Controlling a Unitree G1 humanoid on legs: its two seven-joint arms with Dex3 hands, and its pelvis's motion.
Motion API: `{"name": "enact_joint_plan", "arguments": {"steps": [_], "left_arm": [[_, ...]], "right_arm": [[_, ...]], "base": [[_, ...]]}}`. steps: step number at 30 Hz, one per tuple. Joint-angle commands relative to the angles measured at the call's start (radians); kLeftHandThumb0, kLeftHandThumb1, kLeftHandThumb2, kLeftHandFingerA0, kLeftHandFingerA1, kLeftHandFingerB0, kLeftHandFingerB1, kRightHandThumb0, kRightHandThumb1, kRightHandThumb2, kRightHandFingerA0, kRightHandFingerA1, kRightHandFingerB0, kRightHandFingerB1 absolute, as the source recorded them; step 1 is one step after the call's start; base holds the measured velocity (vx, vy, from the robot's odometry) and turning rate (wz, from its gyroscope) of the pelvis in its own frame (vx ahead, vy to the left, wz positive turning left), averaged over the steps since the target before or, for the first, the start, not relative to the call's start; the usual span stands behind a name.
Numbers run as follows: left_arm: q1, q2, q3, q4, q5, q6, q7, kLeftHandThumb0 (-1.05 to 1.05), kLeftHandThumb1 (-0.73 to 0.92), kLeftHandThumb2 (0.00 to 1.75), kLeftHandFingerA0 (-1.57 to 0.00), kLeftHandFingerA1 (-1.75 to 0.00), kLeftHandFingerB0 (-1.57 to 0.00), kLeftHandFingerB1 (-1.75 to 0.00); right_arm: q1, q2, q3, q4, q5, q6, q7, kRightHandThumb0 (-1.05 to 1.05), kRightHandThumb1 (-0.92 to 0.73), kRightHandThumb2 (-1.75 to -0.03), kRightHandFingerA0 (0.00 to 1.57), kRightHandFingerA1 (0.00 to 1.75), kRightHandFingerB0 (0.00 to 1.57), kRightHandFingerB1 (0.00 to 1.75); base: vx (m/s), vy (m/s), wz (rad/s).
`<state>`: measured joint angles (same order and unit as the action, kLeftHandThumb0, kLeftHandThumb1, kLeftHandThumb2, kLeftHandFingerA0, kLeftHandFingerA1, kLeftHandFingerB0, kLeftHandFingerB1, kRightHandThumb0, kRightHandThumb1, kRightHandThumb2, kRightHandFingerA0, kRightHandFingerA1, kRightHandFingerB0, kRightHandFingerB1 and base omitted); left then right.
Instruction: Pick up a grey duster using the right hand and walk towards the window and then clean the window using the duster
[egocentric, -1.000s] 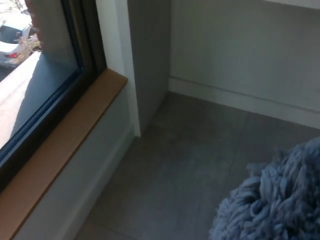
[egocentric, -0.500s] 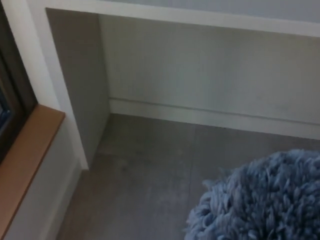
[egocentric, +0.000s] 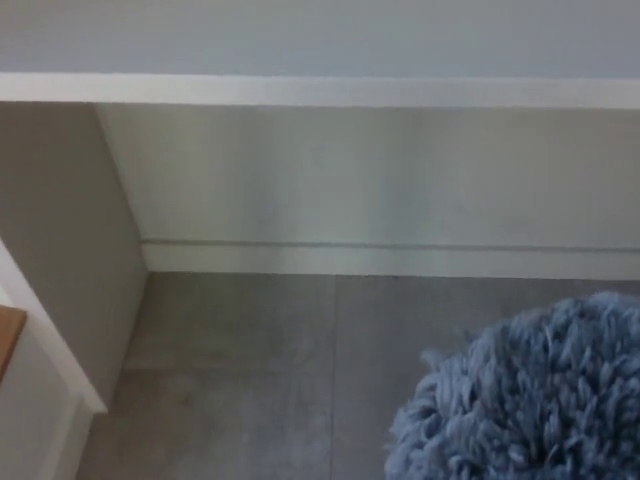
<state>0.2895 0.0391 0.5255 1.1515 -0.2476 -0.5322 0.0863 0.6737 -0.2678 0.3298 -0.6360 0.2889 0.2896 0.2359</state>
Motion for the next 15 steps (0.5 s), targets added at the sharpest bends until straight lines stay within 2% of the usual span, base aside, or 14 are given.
{"name": "enact_joint_plan", "arguments": {"steps": [1,5,6,8,9,10,11,15], "left_arm": [[-0.002,0.018,0.001,0.005,-0.003,-0.070,0.000,-0.10,0.71,0.74,-1.08,-1.15,-0.93,-0.98],[-0.001,0.019,0.009,0.004,-0.018,-0.067,-0.015,-0.13,0.72,0.71,-1.07,-1.15,-0.92,-0.95],[0.002,0.018,0.006,-0.001,-0.012,-0.069,-0.005,-0.09,0.68,0.79,-1.07,-1.18,-0.93,-0.98],[0.001,0.019,0.008,0.002,-0.014,-0.065,-0.008,-0.09,0.68,0.78,-1.07,-1.19,-0.95,-0.99],[0.001,0.020,0.005,0.005,-0.012,-0.063,-0.005,-0.06,0.66,0.86,-1.05,-1.19,-0.93,-1.00],[0.002,0.021,0.002,0.010,-0.007,-0.060,0.001,-0.06,0.66,0.86,-1.05,-1.19,-0.93,-1.00],[0.003,0.024,-0.004,0.022,0.003,-0.063,0.006,-0.07,0.63,0.91,-1.07,-1.16,-0.93,-0.95],[0.005,0.023,-0.009,0.023,0.003,-0.064,0.012,-0.06,0.63,0.90,-1.07,-1.15,-0.91,-0.95]], "right_arm": [[0.006,0.000,0.004,-0.013,-0.008,0.005,-0.002,-0.31,-0.37,-1.33,1.03,1.75,0.84,1.70],[-0.002,-0.008,0.007,-0.024,-0.015,-0.003,0.011,-0.29,-0.36,-1.36,1.04,1.75,0.85,1.71],[-0.002,-0.010,0.008,-0.043,-0.016,0.002,0.009,-0.27,-0.38,-1.35,1.03,1.75,0.87,1.68],[0.003,-0.014,0.010,-0.071,-0.016,0.010,0.005,-0.26,-0.37,-1.35,1.04,1.75,0.89,1.65],[0.008,-0.014,0.010,-0.076,-0.014,0.011,0.004,-0.25,-0.39,-1.32,1.04,1.75,0.88,1.64],[0.015,-0.013,0.010,-0.080,-0.010,0.010,0.004,-0.25,-0.39,-1.32,1.04,1.75,0.88,1.64],[0.027,-0.013,0.012,-0.079,-0.005,0.008,0.007,-0.26,-0.37,-1.33,1.03,1.75,0.87,1.64],[0.036,-0.013,0.016,-0.080,-0.007,0.006,0.008,-0.26,-0.37,-1.34,1.05,1.75,0.87,1.65]], "base": [[0.35,0.188,-0.16],[0.37,0.173,-0.28],[0.20,0.080,-0.05],[0.20,0.056,-0.05],[0.14,0.013,0.04],[0.16,-0.015,0.05],[0.16,-0.053,0.02],[0.17,-0.114,0.01]]}}
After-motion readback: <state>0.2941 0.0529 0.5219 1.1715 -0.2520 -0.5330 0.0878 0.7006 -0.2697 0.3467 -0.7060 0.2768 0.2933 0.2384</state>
